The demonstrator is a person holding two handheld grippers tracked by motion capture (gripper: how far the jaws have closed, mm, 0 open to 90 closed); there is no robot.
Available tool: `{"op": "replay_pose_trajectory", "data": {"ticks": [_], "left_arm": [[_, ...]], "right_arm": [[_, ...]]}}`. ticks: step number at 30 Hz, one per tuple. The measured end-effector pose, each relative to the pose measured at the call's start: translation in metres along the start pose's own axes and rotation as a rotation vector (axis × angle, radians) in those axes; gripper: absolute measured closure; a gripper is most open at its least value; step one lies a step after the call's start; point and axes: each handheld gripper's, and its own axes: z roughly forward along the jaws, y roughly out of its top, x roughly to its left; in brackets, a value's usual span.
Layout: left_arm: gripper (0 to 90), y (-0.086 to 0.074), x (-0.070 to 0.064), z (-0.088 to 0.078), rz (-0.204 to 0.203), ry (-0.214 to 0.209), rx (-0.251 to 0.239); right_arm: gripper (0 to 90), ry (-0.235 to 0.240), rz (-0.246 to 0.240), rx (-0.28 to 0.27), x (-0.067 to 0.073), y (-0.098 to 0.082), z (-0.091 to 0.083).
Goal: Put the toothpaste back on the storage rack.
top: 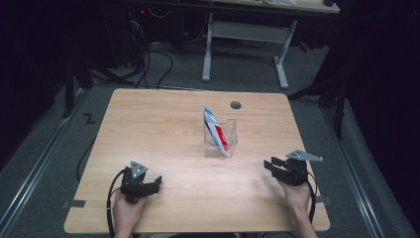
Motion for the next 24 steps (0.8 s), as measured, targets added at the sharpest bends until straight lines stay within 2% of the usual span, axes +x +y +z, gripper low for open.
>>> {"op": "replay_pose_trajectory", "data": {"ticks": [17, 18, 20, 24], "left_arm": [[22.3, 0.0, 0.0, 0.0, 0.0, 0.0, -0.001], [22.3, 0.0, 0.0, 0.0, 0.0, 0.001, -0.001], [22.3, 0.0, 0.0, 0.0, 0.0, 0.001, 0.0], [22.3, 0.0, 0.0, 0.0, 0.0, 0.001, -0.001]], "right_arm": [[55.1, -0.031, -0.018, 0.029, 0.01, -0.021, 0.008], [54.7, -0.041, -0.033, 0.034, 0.011, -0.023, 0.009], [54.5, -0.043, -0.029, 0.035, 0.012, -0.024, 0.009], [53.0, -0.073, -0.077, 0.047, 0.017, -0.026, 0.012]]}}
